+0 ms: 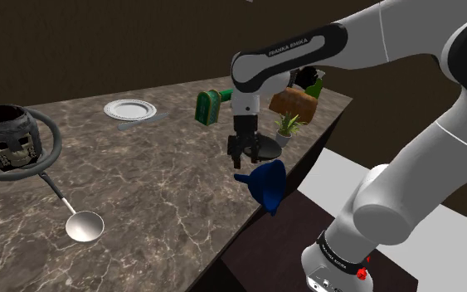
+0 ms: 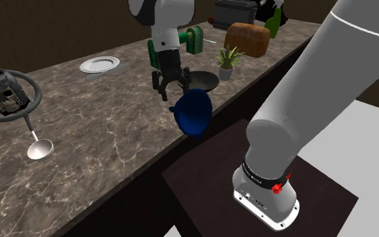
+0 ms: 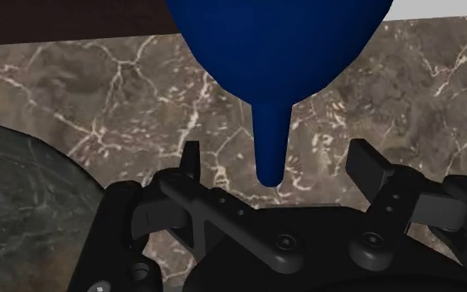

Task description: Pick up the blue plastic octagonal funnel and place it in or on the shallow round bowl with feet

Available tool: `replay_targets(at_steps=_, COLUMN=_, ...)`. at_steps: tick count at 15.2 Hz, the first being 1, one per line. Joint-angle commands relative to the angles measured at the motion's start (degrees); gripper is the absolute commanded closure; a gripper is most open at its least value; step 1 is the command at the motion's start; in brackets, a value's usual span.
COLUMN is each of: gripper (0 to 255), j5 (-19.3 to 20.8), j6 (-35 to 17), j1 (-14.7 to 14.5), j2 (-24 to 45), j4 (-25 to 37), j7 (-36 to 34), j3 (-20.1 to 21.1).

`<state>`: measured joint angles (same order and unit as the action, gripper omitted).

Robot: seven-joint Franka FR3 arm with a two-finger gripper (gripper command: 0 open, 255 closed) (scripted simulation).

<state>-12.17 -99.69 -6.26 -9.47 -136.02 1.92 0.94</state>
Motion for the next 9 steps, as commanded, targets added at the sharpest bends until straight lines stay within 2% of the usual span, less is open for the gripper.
replay_targets(at_steps=1, gripper=0, j5=-0.5, j6=-0.9, j1=-0.5, j2=1.9, j4=-0.4, j7=0.4, j3=0.4)
replay_targets(at_steps=9, gripper=0, j5=-1.4, j6=-5.9, j1=-1.1, j2=2.0, j4=-5.2, j7=0.7, j3=1.1)
